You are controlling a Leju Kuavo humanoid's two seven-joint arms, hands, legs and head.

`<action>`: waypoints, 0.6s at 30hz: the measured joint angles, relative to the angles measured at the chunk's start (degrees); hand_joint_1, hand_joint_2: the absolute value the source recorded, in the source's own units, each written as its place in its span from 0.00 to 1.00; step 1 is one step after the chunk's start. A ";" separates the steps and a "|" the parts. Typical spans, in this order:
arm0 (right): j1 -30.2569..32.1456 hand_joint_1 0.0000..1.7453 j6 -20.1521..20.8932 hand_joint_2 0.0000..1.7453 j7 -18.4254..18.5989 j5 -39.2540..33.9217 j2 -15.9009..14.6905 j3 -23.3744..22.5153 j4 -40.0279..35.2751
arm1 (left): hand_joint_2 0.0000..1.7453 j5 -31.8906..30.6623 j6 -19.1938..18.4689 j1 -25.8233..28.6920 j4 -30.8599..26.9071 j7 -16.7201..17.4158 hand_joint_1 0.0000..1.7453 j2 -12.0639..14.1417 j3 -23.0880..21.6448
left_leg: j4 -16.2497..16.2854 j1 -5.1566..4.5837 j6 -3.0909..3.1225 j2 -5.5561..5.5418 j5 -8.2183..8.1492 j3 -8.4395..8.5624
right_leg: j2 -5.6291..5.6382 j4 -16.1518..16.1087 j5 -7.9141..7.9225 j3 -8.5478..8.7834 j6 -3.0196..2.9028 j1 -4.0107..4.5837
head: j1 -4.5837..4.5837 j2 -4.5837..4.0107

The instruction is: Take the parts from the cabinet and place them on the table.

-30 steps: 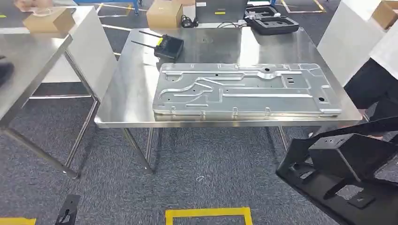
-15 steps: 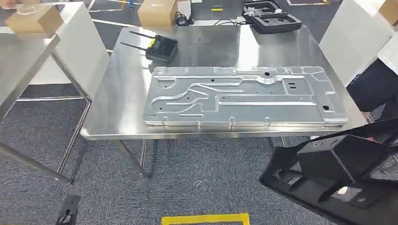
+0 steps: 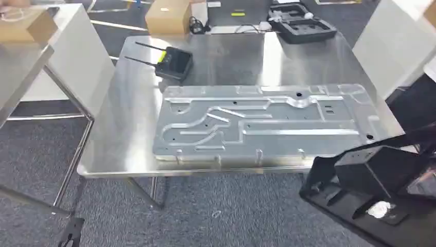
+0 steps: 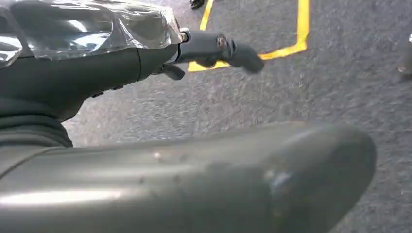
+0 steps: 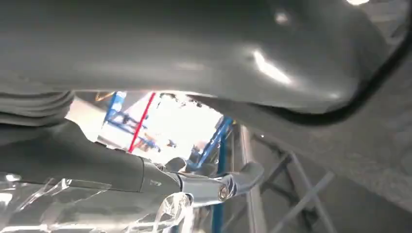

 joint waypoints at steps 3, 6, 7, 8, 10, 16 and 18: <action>0.15 0.00 -0.07 0.00 0.02 0.15 0.20 0.07 0.04 | 0.00 0.04 -0.15 -0.07 0.00 0.02 0.00 -0.09 -0.04 | -0.42 0.21 0.41 -0.32 -1.83 2.57 | -0.29 11.71 -0.91 -6.05 0.58 -0.13 | 0.42 -0.02; 0.36 0.00 -0.07 0.00 0.07 0.20 0.22 0.09 0.04 | 0.00 0.04 -0.18 0.52 0.02 0.11 0.00 -0.11 -0.02 | -0.47 0.19 0.28 -0.74 -4.15 5.31 | -0.32 16.04 -9.29 -12.38 1.20 -0.10 | 0.48 -0.02; 0.38 0.00 -0.07 0.00 0.07 0.22 0.24 0.09 0.04 | 0.00 0.02 -0.20 0.50 0.02 0.13 0.00 -0.11 -0.02 | -0.47 0.18 0.25 -0.85 -4.98 6.35 | -0.32 14.24 -9.86 -13.25 1.10 0.02 | 0.48 -0.02; 0.41 0.00 -0.07 0.00 0.07 0.22 0.24 0.09 0.04 | 0.00 0.02 -0.22 0.49 0.02 0.13 0.00 -0.11 -0.02 | -0.47 0.11 0.24 -0.92 -5.69 7.37 | -0.32 11.30 -8.38 -13.46 0.87 0.19 | 0.50 -0.02; 0.42 0.00 -0.09 0.00 0.07 0.20 0.24 0.09 0.04 | 0.00 0.02 -0.35 0.63 0.04 0.15 0.00 -0.22 -0.02 | -0.64 0.19 0.19 -0.93 -7.04 8.53 | -0.51 2.63 3.87 -13.42 -0.88 1.00 | 0.53 -0.02; 0.29 0.00 -0.09 0.00 0.02 -0.90 0.07 0.04 0.04 | 0.00 -0.09 -0.81 0.04 0.07 0.09 0.00 -0.42 -0.09 | 2.83 -0.30 -1.44 -0.78 -8.93 8.96 | -0.12 -1.66 9.98 -11.32 -2.40 0.94 | 0.61 -0.02; 0.33 0.00 0.13 0.00 0.04 -2.08 0.07 0.02 0.07 | 0.00 -0.13 -0.83 -0.20 0.07 0.11 0.00 -0.13 0.02 | 10.51 0.34 -2.61 -0.66 -11.68 4.75 | -0.22 -1.70 9.39 -10.66 -2.75 0.61 | 0.46 -0.02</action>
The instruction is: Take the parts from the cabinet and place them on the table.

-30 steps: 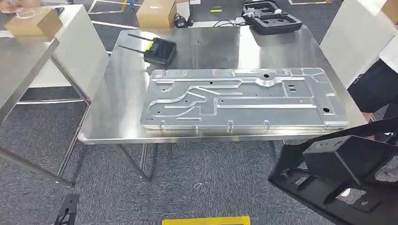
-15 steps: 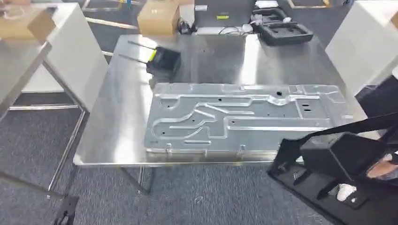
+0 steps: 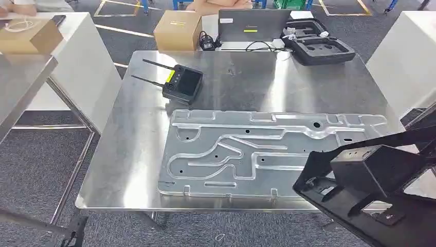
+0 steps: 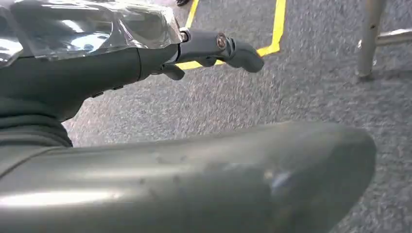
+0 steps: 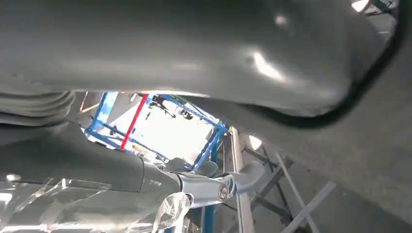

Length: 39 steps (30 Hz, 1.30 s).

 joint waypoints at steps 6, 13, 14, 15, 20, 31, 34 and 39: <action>0.18 0.00 1.24 0.00 -0.63 -4.32 -0.20 -0.72 0.20 | 0.00 -0.39 -0.04 0.04 0.00 0.07 0.00 0.09 -0.04 | -2.55 2.80 -3.27 0.46 5.27 -3.34 | 0.26 0.54 -2.50 2.35 1.87 -1.81 | -0.04 0.00; -1.96 0.00 4.65 0.00 -3.65 -6.81 -5.16 -4.53 6.74 | 0.00 -0.96 -0.39 -0.10 0.02 0.00 0.00 0.04 0.00 | -7.50 2.42 -0.60 0.47 5.91 -1.40 | -0.13 2.75 -5.10 2.30 4.66 -2.15 | -0.15 0.00; -2.98 0.00 4.55 0.00 -4.78 -5.90 -6.36 -5.18 9.47 | 0.00 -1.29 -0.44 -0.27 0.02 -0.09 0.00 0.06 -0.02 | -7.52 2.34 -0.31 0.38 5.75 -1.21 | -0.54 5.53 -6.38 1.21 4.69 -1.99 | -0.13 0.00; -4.27 0.00 4.02 0.00 -6.00 -4.72 -7.51 -5.92 12.88 | 0.00 -1.71 -0.55 -0.32 0.02 -0.18 0.00 0.06 -0.02 | -7.52 2.15 0.00 0.34 5.65 -1.12 | -0.54 9.83 -8.28 -1.03 4.67 -1.93 | -0.05 0.00; -11.07 0.00 0.28 0.00 -12.13 1.08 -12.92 -7.83 32.39 | 0.00 -3.04 -0.87 -0.23 0.02 -0.35 0.00 0.04 -0.04 | -7.51 0.62 1.18 0.12 4.97 -0.51 | -0.51 18.66 -8.30 -8.23 3.44 -0.83 | 0.02 0.00; -29.28 0.00 -1.38 0.00 -17.60 8.61 -21.35 -6.71 70.43 | 0.00 -4.53 -1.25 -0.32 0.02 -1.20 0.00 0.37 -0.17 | 2.55 0.13 -0.45 0.04 -0.80 -5.60 | -1.09 2.75 -1.75 -1.83 0.83 -0.17 | -0.11 0.00; -32.29 0.00 -0.29 0.00 -16.61 10.52 -21.66 -5.23 78.44 | 0.00 -5.00 -1.68 -0.25 0.02 -1.20 0.00 0.37 -0.26 | 10.96 0.64 -1.01 0.24 -2.05 -10.95 | -0.95 2.78 -1.96 -1.76 0.88 -0.33 | -0.13 0.00; -36.76 0.00 2.19 0.00 -13.97 12.44 -21.70 -3.08 87.20 | 0.00 -5.79 -1.90 -0.38 0.02 -1.51 0.00 0.85 -0.30 | -8.05 0.27 -0.29 0.55 6.82 -3.00 | -0.70 3.10 -2.77 -1.44 1.90 -0.16 | -0.11 0.00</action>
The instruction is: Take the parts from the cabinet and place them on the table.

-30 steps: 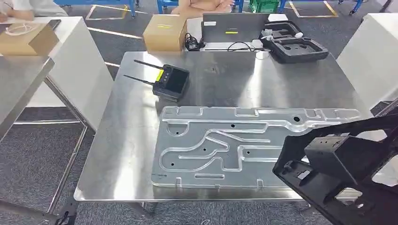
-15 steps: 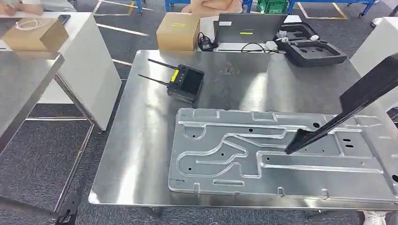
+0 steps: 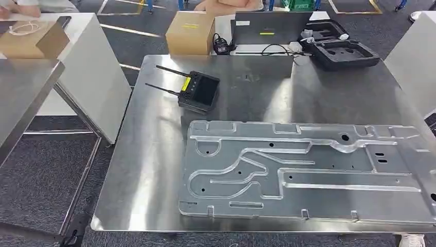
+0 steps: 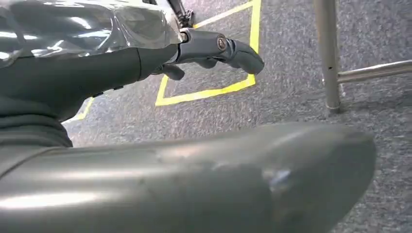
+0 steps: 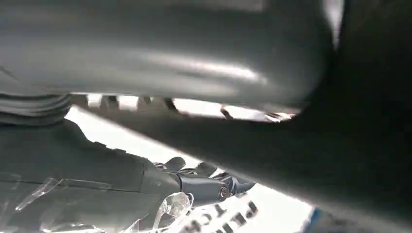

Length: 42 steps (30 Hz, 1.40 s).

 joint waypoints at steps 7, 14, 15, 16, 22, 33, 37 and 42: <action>-4.36 0.00 0.33 0.00 1.44 2.19 0.85 3.35 7.24 | 0.00 -0.26 -0.07 -0.35 0.00 -0.57 0.00 0.13 0.00 | -0.99 0.42 2.00 -0.10 0.31 0.91 | 0.08 8.19 -5.49 -3.56 1.61 -0.57 | 0.26 0.00; -8.56 0.00 0.81 0.00 2.82 5.51 3.08 6.74 10.74 | 0.00 -1.92 -1.05 -0.38 0.00 -0.44 0.00 0.22 -0.02 | -0.08 1.24 0.56 -0.72 -1.17 2.07 | -0.14 1.60 1.77 -1.33 4.07 -3.05 | 0.35 0.00; -10.26 0.00 0.87 0.00 3.11 5.97 3.83 7.28 11.22 | 0.00 -2.19 -1.16 -0.38 0.00 -0.44 0.00 0.50 -0.09 | 0.29 0.97 0.13 -0.76 -1.35 1.69 | 0.17 0.62 0.55 -0.64 4.43 -2.54 | 0.33 0.00; -11.66 0.00 1.11 0.00 3.41 6.37 4.15 7.90 11.33 | 0.00 -2.40 -1.33 -0.34 0.00 -0.35 0.00 0.55 -0.13 | 0.38 1.03 -0.23 -0.76 -1.30 1.55 | 0.24 0.63 0.70 -0.92 3.53 -2.44 | 0.18 0.00; -15.46 0.00 2.33 0.00 3.50 6.98 7.65 10.49 12.44 | 0.00 -3.41 -1.57 -0.53 0.00 -0.31 0.00 0.77 -0.39 | 7.97 1.37 -1.56 -0.12 -5.73 -2.20 | 0.15 0.75 0.80 -1.21 1.10 -2.12 | 0.07 0.00; -18.59 0.00 6.91 0.00 4.55 10.85 15.26 16.00 14.04 | 0.00 -5.44 -2.51 -0.78 0.00 -0.33 0.00 1.40 -1.07 | 0.51 -0.26 1.17 -0.04 0.24 -0.34 | 0.61 0.64 0.39 -0.85 0.96 -0.41 | 0.07 0.00; -20.62 0.00 8.20 0.00 4.85 13.14 17.38 18.63 14.28 | 0.00 -6.34 -2.95 -1.11 0.00 -0.48 0.00 1.42 -1.23 | -0.59 0.29 1.87 0.03 0.85 0.16 | 0.31 6.60 -3.98 -3.35 1.78 -0.67 | 0.20 0.00; -21.44 0.00 10.47 0.00 5.49 12.48 20.35 20.92 14.93 | 0.00 -6.69 -3.10 -1.01 0.00 -0.57 0.00 1.29 -1.33 | -0.53 0.88 1.78 -0.02 0.53 0.97 | 0.30 16.50 -5.80 -7.33 2.55 -1.12 | 0.24 0.00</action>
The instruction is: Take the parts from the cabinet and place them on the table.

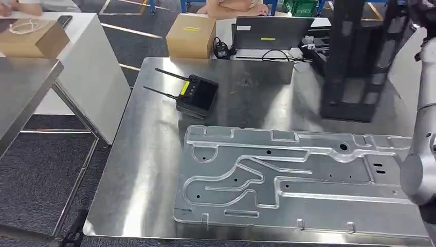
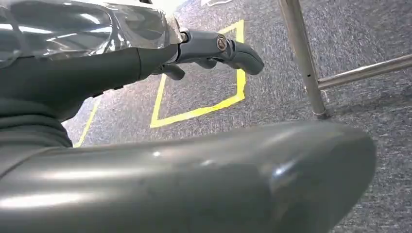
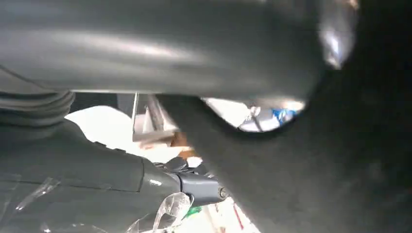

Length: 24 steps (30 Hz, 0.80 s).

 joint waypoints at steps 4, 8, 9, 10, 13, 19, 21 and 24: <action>-2.86 0.00 2.75 0.00 -0.63 -1.74 1.74 0.94 0.00 | 0.00 -0.46 -0.13 -0.36 0.00 -0.11 0.00 -0.04 -0.02 | 0.59 -0.31 -1.15 -0.46 -0.32 -0.31 | -0.10 -16.49 6.08 7.42 -0.19 0.20 | 0.00 0.00; -2.88 0.00 5.35 0.00 -1.03 -2.93 3.50 1.33 0.17 | 0.00 -0.68 -0.33 -0.25 0.00 0.02 0.00 0.02 0.00 | 0.19 -0.01 -2.38 -0.51 -0.08 -0.43 | -0.10 -16.41 6.52 7.01 -1.88 0.20 | -0.04 0.00; -3.01 0.00 5.68 0.00 -1.09 -3.03 4.08 1.35 0.17 | 0.00 -0.74 -0.39 -0.01 0.00 0.15 0.00 0.15 0.00 | 1.32 0.22 -2.65 -0.26 -1.11 -1.19 | -0.07 -16.47 6.58 7.07 -2.10 0.08 | -0.13 0.00; -3.05 0.00 5.98 0.00 -1.18 -3.01 4.50 1.38 0.17 | 0.00 -0.79 -0.44 0.09 0.00 0.18 0.00 0.22 0.00 | 4.09 0.21 -2.98 -0.11 -2.73 -2.42 | -0.02 -16.46 6.57 7.02 -2.31 0.08 | -0.35 0.00; -2.66 0.00 7.49 0.00 -0.74 -2.29 5.37 2.23 0.28 | 0.00 -0.85 -0.50 0.13 0.00 0.09 0.00 0.31 0.02 | 17.68 0.29 -3.61 -0.05 -7.78 -8.84 | -0.09 -16.40 6.46 7.01 -2.64 0.22 | -0.39 0.00; -2.83 0.00 11.74 0.00 1.11 -1.38 7.21 3.93 0.52 | 0.00 -1.79 -1.01 -0.45 0.00 -0.17 0.00 0.24 -0.33 | 1.67 0.79 -4.11 0.03 -0.14 -1.90 | 0.12 -15.67 5.58 6.75 -1.35 0.33 | -0.48 0.00; -2.93 0.00 12.46 0.00 1.46 -1.00 7.32 4.50 0.70 | 0.00 -1.81 -1.11 -0.22 0.02 -0.17 0.00 0.24 -0.42 | 1.72 0.65 -3.34 -0.05 -0.26 -2.19 | 0.13 -15.95 5.78 6.83 -1.10 0.24 | -0.11 0.00; -2.98 0.00 16.34 0.00 2.86 -1.15 7.54 5.20 0.83 | 0.00 -2.10 -1.27 -0.26 0.00 -0.28 0.00 0.11 -0.72 | 1.48 0.79 -2.09 -0.01 -0.07 -1.99 | -0.04 -15.31 4.69 6.74 -0.48 -0.06 | 0.00 0.00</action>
